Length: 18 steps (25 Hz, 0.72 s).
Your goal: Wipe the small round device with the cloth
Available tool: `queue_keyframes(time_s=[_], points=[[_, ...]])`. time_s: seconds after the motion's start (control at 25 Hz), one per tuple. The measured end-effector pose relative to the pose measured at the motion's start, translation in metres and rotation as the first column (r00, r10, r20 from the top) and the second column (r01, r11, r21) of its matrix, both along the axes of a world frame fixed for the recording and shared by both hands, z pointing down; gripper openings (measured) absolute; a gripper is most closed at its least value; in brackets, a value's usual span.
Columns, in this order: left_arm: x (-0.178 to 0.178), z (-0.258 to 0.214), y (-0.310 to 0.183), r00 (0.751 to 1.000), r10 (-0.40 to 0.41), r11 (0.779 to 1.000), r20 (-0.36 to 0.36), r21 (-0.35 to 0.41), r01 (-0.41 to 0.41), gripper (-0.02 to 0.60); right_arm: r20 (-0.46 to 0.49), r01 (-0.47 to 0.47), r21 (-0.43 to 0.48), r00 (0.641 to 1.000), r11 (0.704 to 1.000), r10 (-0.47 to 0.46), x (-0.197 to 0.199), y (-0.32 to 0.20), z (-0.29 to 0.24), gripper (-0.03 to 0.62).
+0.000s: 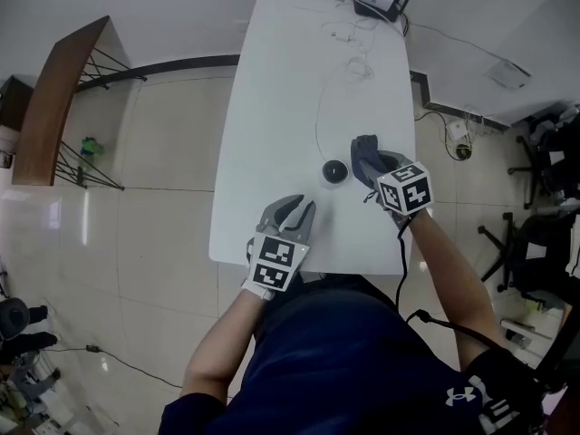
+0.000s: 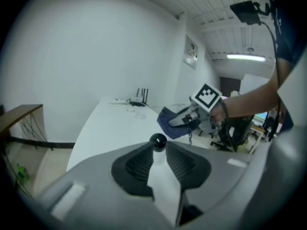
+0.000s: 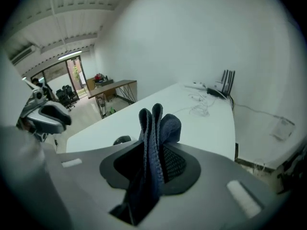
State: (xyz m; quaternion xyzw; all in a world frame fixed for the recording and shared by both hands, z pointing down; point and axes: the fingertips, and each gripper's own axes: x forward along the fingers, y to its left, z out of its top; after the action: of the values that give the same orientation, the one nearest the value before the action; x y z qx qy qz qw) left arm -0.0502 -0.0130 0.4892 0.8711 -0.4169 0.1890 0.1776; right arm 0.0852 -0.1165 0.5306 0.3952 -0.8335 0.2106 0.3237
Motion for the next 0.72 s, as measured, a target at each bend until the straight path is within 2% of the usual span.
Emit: queue_keyframes(time_s=[0.16,0.28,0.4,0.48,0.6,0.72], points=[[0.036,0.014,-0.034,0.985,0.145,0.987,0.092,0.055,-0.151,0.092,-0.119,0.168,0.081,0.980,0.982,-0.158,-0.038,0.012,-0.026,0.097],[0.055,0.029,-0.047,0.947,0.250,0.959,0.202,0.083,-0.271,0.092,-0.199,0.295,0.100,0.942,0.950,-0.272,-0.068,0.024,-0.036,0.097],[0.062,0.042,-0.050,0.915,0.317,0.936,0.248,0.072,-0.344,0.092,-0.222,0.318,0.067,0.929,0.946,-0.297,-0.073,0.024,-0.024,0.097],[0.065,0.044,-0.053,0.909,0.334,0.931,0.251,0.064,-0.359,0.092,-0.190,0.256,0.047,0.951,0.965,-0.243,-0.059,0.014,-0.012,0.097],[0.070,0.043,-0.059,0.909,0.333,0.932,0.252,0.058,-0.357,0.092,-0.026,0.048,-0.002,0.999,0.999,-0.048,-0.027,-0.006,-0.002,0.095],[0.070,0.045,-0.062,0.907,0.327,0.938,0.265,0.028,-0.346,0.091,0.146,-0.117,-0.110,0.980,0.987,0.133,-0.004,-0.019,0.020,0.095]])
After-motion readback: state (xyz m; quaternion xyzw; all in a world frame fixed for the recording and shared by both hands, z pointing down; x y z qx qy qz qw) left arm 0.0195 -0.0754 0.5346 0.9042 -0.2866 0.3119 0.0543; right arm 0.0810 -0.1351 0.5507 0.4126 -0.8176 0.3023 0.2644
